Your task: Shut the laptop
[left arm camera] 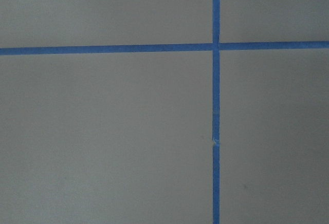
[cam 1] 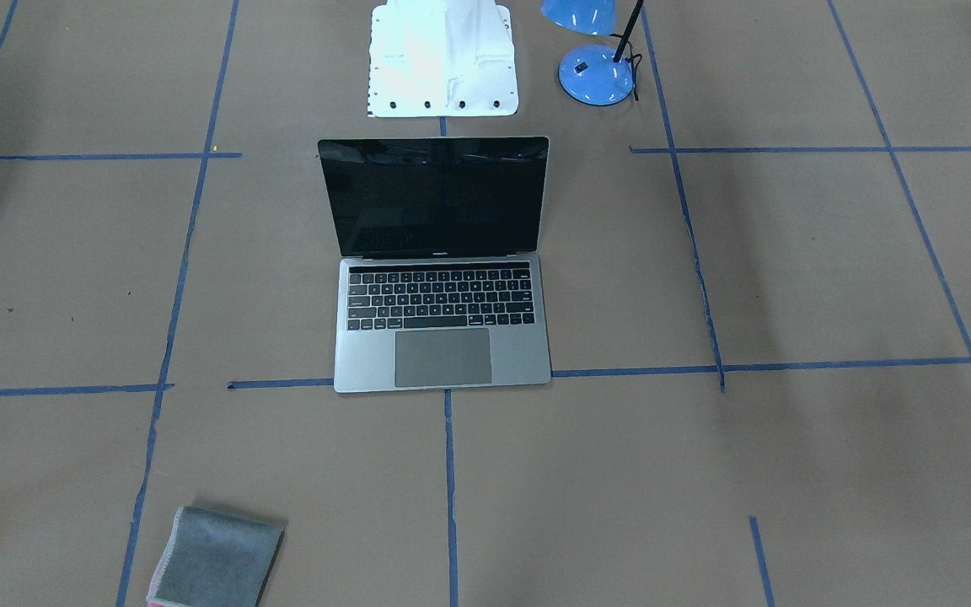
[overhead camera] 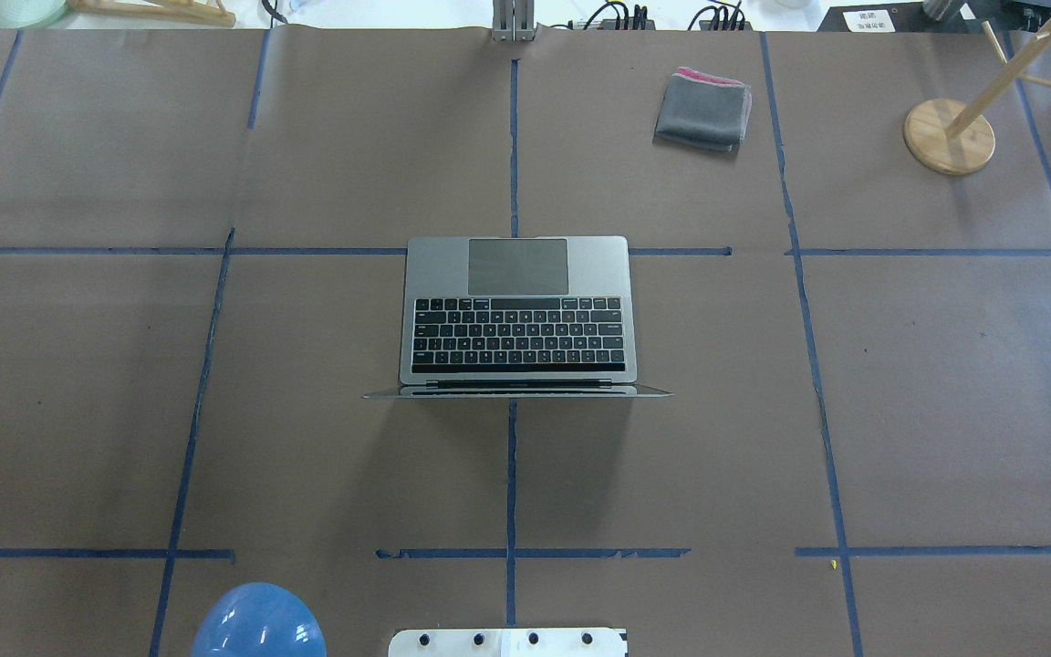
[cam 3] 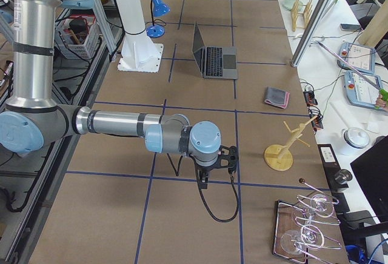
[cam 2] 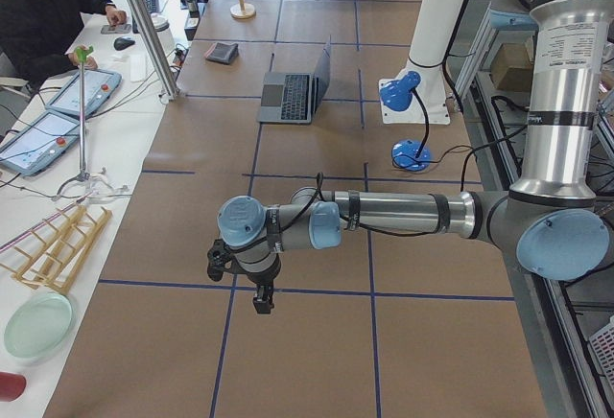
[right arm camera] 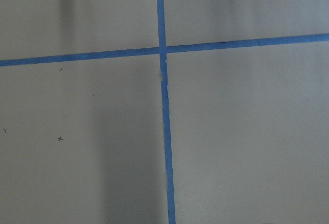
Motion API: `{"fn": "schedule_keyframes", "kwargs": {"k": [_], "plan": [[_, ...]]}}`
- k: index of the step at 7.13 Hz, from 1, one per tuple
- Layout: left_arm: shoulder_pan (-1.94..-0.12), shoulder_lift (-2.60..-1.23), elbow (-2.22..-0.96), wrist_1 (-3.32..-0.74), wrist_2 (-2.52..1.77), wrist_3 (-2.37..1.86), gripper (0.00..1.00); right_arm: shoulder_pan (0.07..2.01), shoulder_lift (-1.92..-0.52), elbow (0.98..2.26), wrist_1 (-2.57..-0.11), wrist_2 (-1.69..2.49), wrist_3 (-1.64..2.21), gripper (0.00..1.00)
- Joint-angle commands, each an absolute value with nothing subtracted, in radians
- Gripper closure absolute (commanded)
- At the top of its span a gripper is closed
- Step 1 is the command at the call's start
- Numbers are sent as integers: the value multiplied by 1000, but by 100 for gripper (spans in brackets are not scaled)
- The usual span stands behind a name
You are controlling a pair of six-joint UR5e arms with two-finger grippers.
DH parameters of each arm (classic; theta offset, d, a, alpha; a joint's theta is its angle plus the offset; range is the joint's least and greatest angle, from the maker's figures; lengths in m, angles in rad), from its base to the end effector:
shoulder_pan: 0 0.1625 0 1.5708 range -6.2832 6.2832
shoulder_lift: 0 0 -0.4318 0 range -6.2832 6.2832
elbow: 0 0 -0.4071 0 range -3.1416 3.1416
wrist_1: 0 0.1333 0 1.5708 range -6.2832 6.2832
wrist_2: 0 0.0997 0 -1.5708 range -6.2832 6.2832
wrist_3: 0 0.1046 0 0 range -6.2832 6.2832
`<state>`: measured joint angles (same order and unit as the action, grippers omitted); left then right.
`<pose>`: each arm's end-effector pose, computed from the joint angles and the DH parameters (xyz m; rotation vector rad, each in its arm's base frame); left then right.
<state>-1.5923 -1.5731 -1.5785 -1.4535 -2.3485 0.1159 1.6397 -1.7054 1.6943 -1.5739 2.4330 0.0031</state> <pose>-0.0706 -0.4978 0.6750 -0.0483 0.7821 0.0478 0.0846 -0.4431 0.6644 0.0151 -0.8624 0.0736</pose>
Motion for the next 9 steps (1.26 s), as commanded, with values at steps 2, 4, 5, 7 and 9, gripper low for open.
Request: {"fn": "schedule_keyframes", "kwargs": {"k": [2, 4, 5, 7, 9], "plan": [[-1592, -1572, -1575, -1456, -2349, 120, 0, 1640, -1707, 1700, -1572, 2437, 14, 0], [-1592, -1572, -1568, -1462, -2349, 123, 0, 1640, -1707, 1698, -1572, 2437, 14, 0], [-1592, -1572, -1569, -1463, -2349, 124, 0, 1640, -1707, 1698, -1571, 2437, 15, 0], [-1592, -1572, -1577, -1463, -2349, 123, 0, 1640, -1707, 1697, -1560, 2436, 15, 0], [-1592, -1574, -1577, -1463, -2350, 121, 0, 1640, -1703, 1703, -1559, 2437, 17, 0]]}}
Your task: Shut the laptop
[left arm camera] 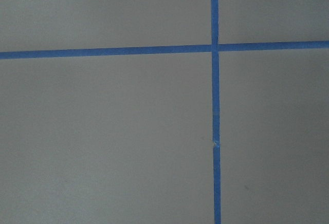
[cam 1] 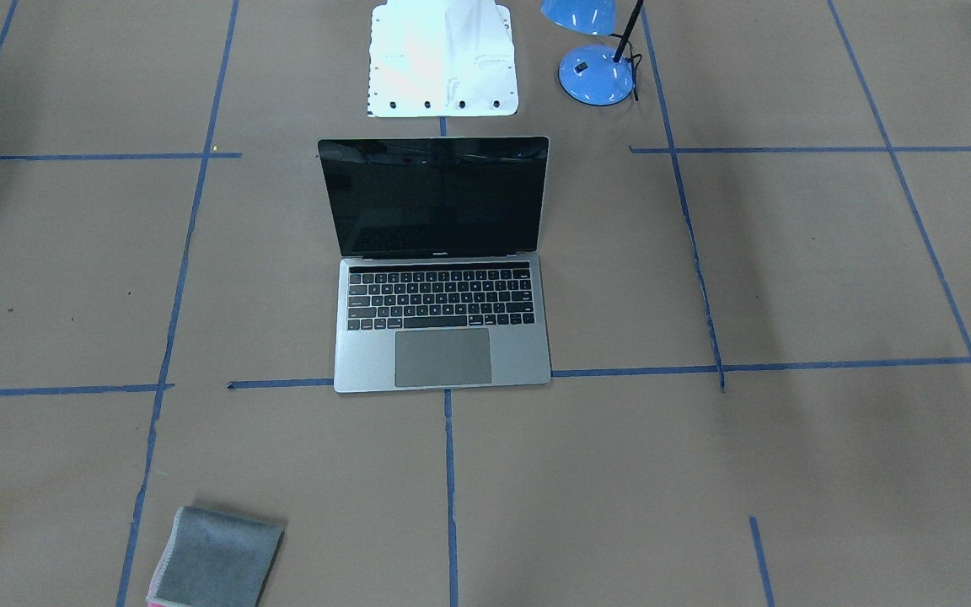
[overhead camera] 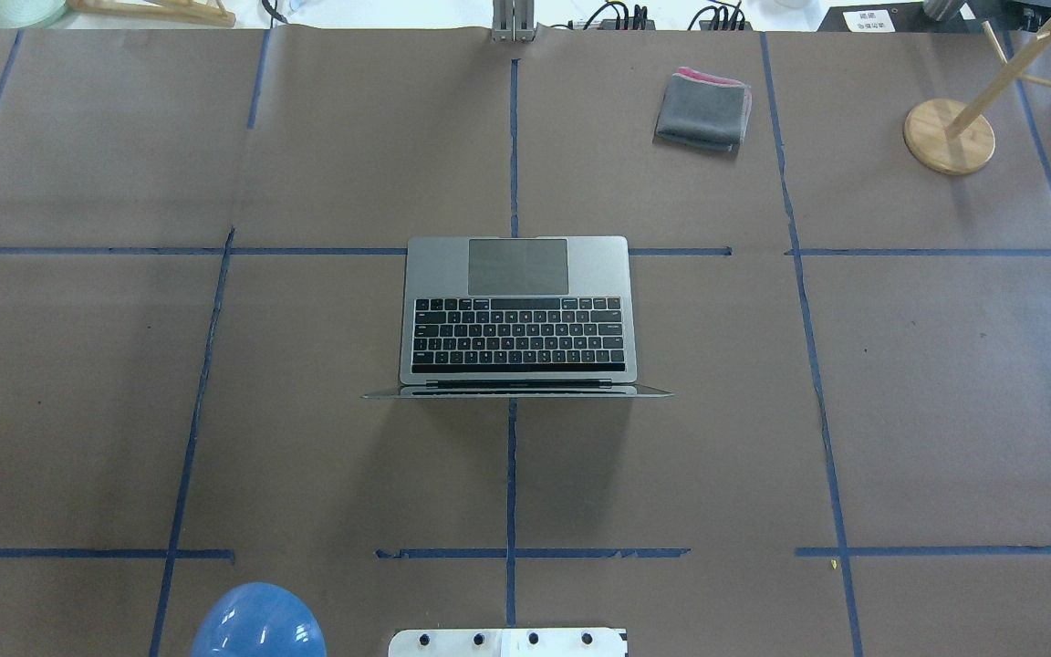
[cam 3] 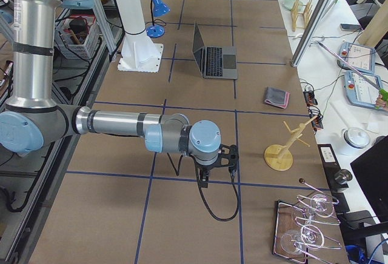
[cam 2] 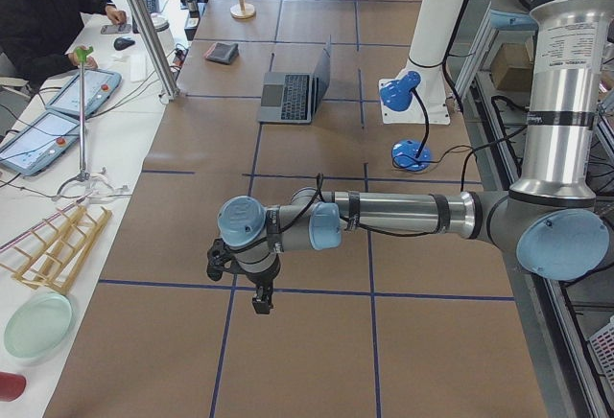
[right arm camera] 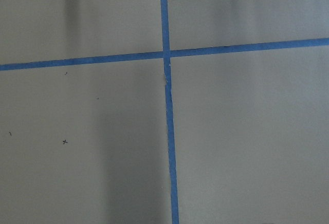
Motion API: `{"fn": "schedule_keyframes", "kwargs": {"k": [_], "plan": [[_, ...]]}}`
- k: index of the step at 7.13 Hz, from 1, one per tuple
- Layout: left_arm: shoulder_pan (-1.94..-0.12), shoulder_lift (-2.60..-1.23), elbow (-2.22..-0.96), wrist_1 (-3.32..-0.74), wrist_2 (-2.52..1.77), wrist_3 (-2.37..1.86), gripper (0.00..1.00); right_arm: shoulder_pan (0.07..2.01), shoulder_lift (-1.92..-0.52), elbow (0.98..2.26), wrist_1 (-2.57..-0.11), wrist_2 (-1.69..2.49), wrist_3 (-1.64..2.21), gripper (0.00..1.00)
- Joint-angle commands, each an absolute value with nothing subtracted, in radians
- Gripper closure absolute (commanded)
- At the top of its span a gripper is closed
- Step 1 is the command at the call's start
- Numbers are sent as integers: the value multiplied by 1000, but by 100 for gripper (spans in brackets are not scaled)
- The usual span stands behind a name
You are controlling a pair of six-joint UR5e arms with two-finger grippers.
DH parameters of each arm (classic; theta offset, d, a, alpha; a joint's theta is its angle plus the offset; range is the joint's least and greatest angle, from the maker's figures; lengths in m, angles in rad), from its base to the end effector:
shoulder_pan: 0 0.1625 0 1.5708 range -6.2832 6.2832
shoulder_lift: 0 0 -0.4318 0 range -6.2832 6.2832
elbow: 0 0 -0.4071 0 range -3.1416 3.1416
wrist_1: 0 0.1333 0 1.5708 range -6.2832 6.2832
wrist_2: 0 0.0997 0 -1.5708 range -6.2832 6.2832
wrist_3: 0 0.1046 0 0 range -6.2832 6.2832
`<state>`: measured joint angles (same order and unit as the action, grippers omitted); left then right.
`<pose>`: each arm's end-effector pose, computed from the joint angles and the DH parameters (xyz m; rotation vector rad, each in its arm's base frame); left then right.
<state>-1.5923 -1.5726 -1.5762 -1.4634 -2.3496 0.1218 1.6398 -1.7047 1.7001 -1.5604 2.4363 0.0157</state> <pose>-0.0706 -0.4982 0.6754 -0.0391 0.7830 0.0561 0.0845 -0.4448 0.6595 0.0285 -0.8653 0.0768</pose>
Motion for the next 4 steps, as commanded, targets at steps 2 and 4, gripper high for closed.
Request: {"fn": "schedule_keyframes", "kwargs": {"k": [2, 4], "plan": [[-1592, -1574, -1577, -1463, -2350, 120, 0, 1638, -1697, 1700, -1560, 2436, 18, 0], [-1591, -1578, -1588, -1463, -2350, 118, 0, 1638, -1703, 1700, -1559, 2436, 17, 0]]}}
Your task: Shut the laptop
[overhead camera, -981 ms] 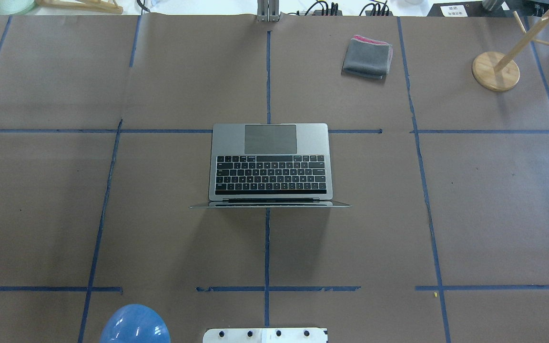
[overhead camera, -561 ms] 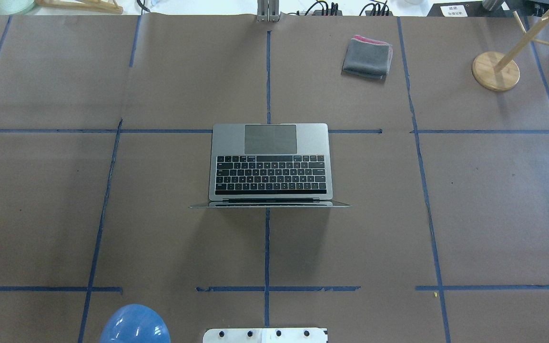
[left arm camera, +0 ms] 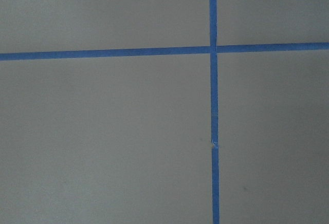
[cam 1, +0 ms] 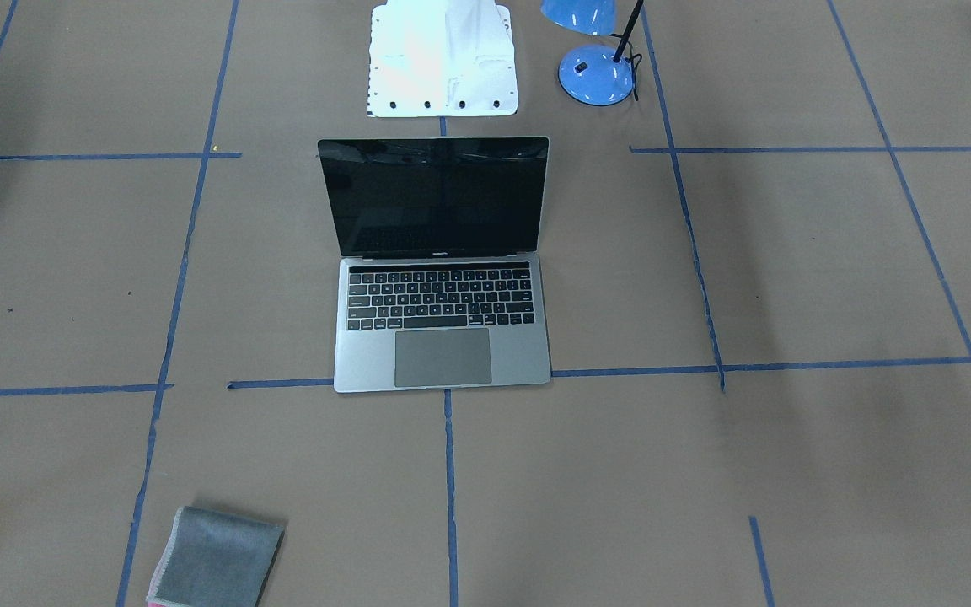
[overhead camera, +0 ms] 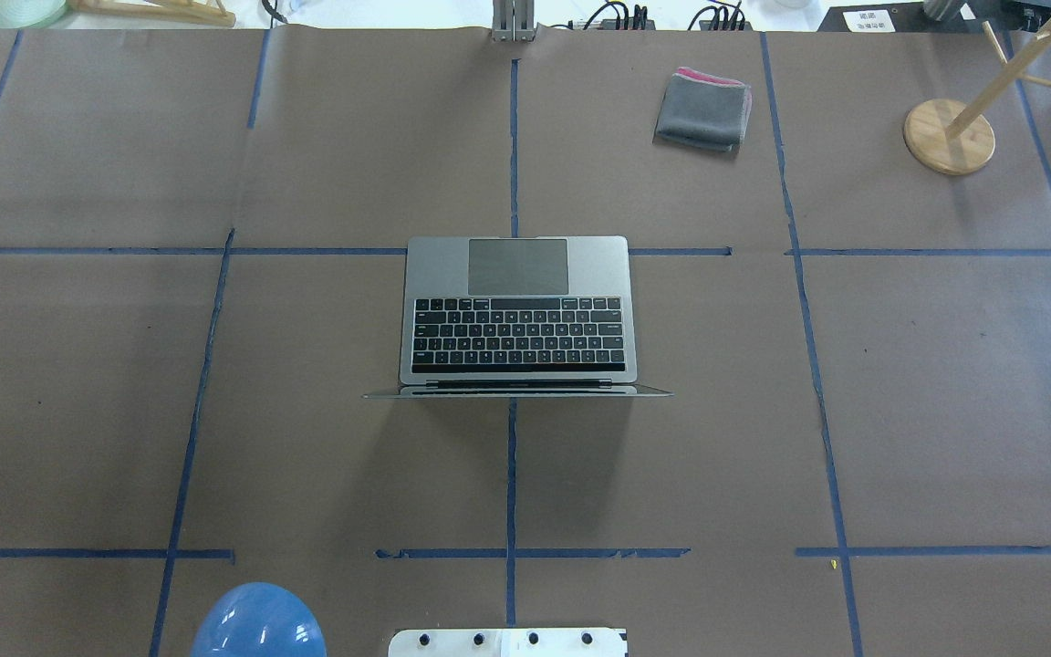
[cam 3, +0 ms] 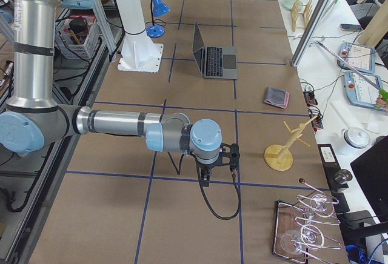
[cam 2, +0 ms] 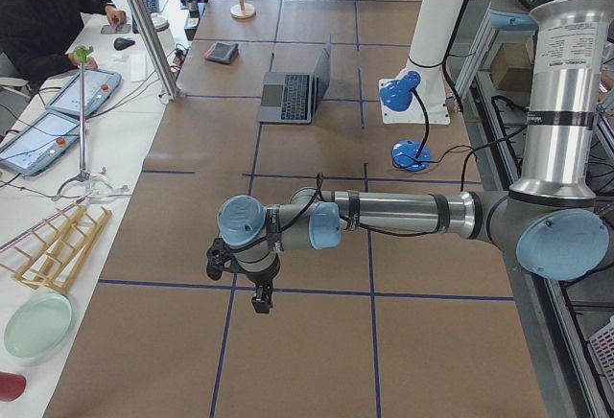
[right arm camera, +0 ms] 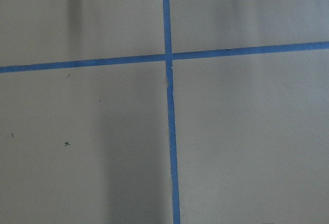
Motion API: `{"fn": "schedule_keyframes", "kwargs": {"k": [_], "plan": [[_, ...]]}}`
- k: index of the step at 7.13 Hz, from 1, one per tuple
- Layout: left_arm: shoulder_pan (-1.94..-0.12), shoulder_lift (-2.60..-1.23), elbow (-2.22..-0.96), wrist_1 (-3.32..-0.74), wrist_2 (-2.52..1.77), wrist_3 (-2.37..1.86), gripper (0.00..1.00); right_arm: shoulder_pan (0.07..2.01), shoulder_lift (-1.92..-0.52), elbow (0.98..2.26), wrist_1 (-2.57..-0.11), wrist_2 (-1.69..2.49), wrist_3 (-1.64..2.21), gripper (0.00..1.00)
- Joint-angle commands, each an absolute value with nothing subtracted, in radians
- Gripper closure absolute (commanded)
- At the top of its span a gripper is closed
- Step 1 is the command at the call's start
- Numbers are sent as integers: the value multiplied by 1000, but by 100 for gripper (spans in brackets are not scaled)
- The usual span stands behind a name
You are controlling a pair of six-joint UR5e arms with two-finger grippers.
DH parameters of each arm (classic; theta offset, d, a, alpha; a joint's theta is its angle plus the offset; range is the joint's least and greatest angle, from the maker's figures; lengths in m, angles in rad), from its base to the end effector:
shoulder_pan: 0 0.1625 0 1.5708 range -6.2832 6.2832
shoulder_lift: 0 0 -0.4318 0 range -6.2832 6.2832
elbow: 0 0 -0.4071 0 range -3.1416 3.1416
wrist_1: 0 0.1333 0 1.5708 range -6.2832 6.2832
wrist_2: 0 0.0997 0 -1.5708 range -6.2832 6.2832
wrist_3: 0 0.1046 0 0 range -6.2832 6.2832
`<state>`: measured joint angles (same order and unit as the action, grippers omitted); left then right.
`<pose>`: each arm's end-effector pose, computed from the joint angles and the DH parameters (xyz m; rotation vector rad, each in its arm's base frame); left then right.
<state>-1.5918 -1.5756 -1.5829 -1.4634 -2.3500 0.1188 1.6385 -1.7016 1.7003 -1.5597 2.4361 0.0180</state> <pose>-0.0703 -0.5003 0.6705 -0.0313 0.7828 0.0575 0.0841 -0.4465 0.6580 0.0307 -0.8650 0.0760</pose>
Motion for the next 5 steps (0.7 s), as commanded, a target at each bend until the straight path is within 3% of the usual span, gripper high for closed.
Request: {"fn": "schedule_keyframes", "kwargs": {"k": [1, 3, 5], "plan": [[-1591, -1583, -1604, -1463, -2350, 115, 0, 1638, -1697, 1700, -1560, 2436, 17, 0], [-1589, -1591, -1723, -1456, -2362, 28, 0, 1637, -1677, 1732, -1562, 2430, 17, 0], [-1524, -1591, -1936, -1445, -2425, -224, 0, 1632, -1680, 1759, -1557, 2434, 20, 0]]}}
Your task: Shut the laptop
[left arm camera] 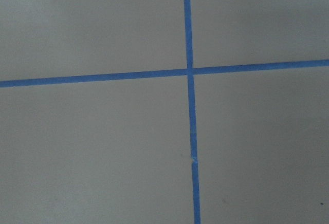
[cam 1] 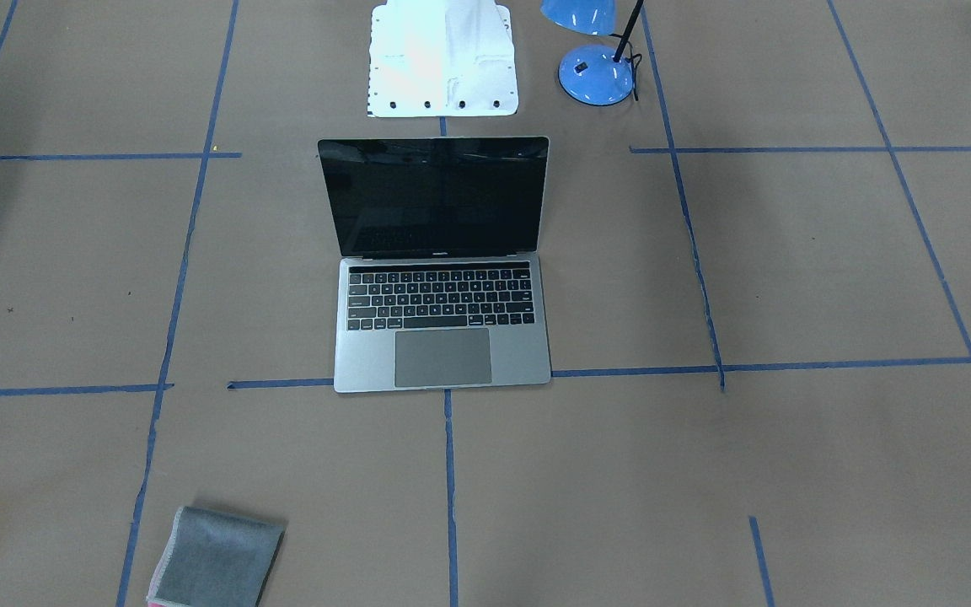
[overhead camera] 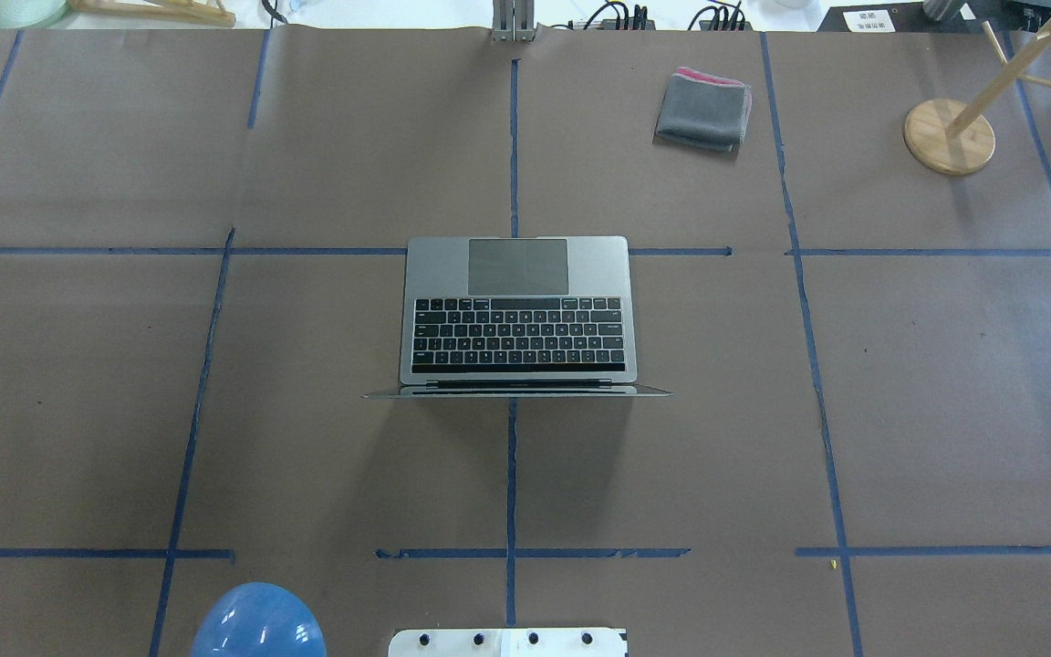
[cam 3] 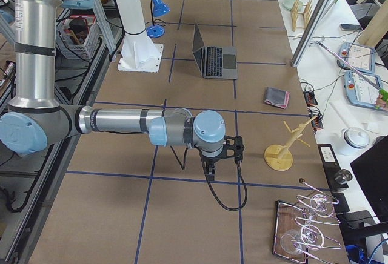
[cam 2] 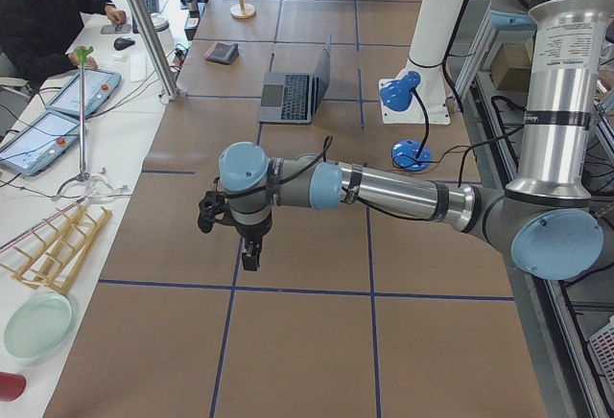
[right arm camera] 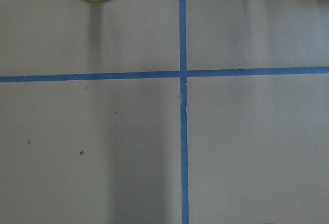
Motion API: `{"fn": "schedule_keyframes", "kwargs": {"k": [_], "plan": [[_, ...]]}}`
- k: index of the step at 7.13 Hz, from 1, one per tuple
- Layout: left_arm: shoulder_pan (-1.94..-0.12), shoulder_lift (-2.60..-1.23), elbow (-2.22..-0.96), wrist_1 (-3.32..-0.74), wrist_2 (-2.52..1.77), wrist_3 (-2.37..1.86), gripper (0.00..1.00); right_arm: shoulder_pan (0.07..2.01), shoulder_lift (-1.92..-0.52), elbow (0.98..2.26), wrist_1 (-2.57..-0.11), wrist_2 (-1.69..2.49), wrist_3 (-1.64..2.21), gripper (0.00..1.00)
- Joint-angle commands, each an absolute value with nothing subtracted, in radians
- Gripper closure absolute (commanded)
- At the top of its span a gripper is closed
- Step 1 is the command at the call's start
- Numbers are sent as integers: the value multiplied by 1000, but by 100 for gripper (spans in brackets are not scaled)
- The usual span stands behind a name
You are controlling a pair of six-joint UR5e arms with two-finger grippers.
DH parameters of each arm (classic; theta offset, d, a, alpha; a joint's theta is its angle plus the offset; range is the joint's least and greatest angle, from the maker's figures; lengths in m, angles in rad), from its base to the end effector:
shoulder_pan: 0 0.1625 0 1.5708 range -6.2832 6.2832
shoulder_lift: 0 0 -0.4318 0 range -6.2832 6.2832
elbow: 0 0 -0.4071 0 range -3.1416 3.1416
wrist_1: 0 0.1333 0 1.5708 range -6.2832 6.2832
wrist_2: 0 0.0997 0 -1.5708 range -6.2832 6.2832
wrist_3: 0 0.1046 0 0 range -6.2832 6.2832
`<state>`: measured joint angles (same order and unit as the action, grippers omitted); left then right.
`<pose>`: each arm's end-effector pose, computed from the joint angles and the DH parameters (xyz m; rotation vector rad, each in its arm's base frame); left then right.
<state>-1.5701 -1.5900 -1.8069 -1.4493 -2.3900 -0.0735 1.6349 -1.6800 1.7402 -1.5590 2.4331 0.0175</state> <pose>-0.0565 -0.5106 0.5489 0.0958 0.8220 -0.0138 0.0835 -0.4592 0.6279 0.0875 -0.8602 0.0454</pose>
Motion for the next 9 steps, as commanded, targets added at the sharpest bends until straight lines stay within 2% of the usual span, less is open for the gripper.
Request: {"fn": "schedule_keyframes", "kwargs": {"k": [1, 2, 4, 5, 6, 7, 8, 9], "plan": [[-1418, -1592, -2047, -1445, -2431, -388, 0, 1617, -1677, 1784, -1557, 2445, 23, 0], [-1357, -1614, -2122, -1445, -2434, -537, 0, 1570, -1668, 1819, -1557, 2451, 102, 0], [-1217, -1748, -2198, -1445, -2451, -838, 1, 1433, -1655, 1967, -1557, 2451, 364, 3], [-1166, -1809, -2233, -1447, -2453, -968, 2, 1396, -1655, 2043, -1555, 2453, 497, 12], [-1085, -1872, -2249, -1447, -2451, -1074, 5, 1331, -1654, 2119, -1554, 2453, 611, 22], [-977, -1964, -2250, -1450, -2435, -1223, 10, 1245, -1652, 2184, -1534, 2453, 738, 38], [-888, -2032, -2252, -1453, -2377, -1346, 21, 1162, -1628, 2195, -1409, 2451, 893, 58], [-780, -2060, -2252, -1459, -2276, -1398, 41, 1046, -1626, 2194, -1243, 2436, 1078, 74]]}}
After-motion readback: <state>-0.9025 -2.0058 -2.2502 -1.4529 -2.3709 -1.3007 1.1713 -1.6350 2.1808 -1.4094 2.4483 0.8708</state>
